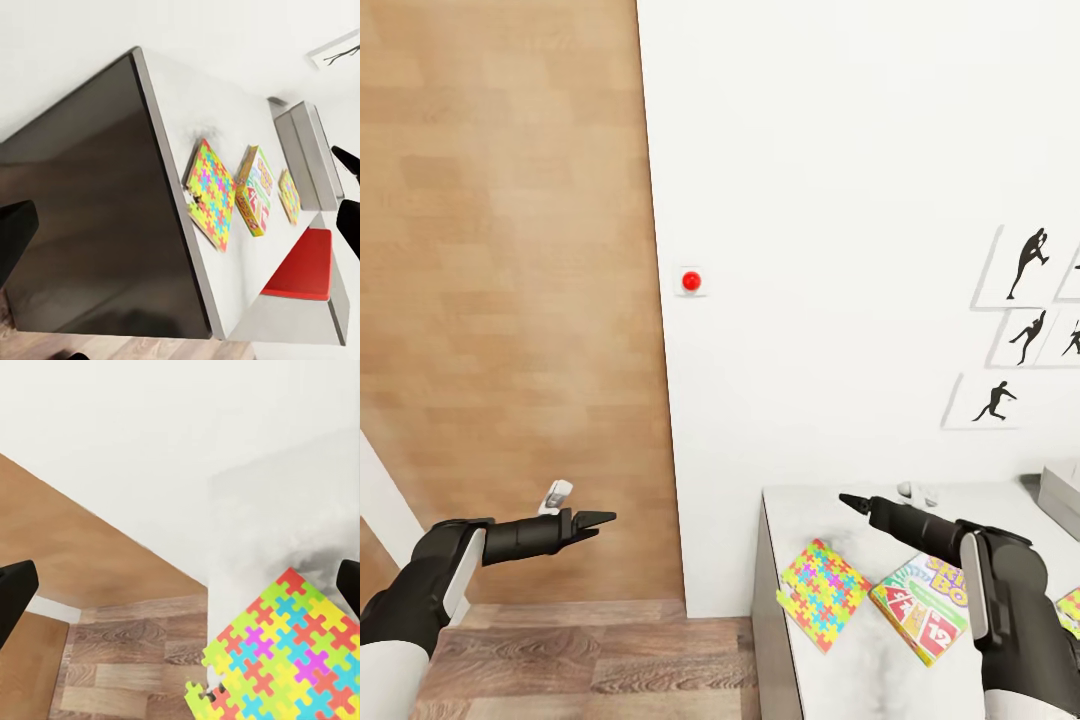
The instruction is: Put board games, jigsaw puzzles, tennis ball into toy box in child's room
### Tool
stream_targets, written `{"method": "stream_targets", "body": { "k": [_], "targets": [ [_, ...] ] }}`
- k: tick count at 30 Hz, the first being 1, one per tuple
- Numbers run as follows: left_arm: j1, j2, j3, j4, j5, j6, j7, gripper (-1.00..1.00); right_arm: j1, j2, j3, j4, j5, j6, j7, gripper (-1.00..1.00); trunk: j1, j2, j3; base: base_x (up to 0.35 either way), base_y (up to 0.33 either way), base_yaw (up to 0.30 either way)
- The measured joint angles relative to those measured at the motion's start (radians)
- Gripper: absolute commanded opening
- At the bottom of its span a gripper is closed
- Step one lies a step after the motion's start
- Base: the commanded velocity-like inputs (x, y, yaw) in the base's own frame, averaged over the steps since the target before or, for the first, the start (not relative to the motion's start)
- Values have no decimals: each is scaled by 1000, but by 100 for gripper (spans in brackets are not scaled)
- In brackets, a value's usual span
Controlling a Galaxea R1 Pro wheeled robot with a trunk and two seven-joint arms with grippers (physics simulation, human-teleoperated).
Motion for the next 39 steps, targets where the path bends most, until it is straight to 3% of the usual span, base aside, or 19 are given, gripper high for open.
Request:
{"method": "stream_targets", "body": {
  "k": [9, 21, 39],
  "targets": [
    [0, -10, -1, 1, -3, 1, 1, 100, -15, 2, 1, 11, -9, 16, -124, 100, 0, 0, 0, 0, 0, 0],
    [0, -12, -2, 1, -5, 1, 2, 100, -11, 11, 7, 11, -13, 11, -144, 100, 0, 0, -2, 0, 0, 0],
    [0, -24, -3, 2, -6, 1, 37, 100, -11, 4, 7, 15, -11, 13, -142, 100, 0, 0, -30, 0, 0, 0]
  ]
}}
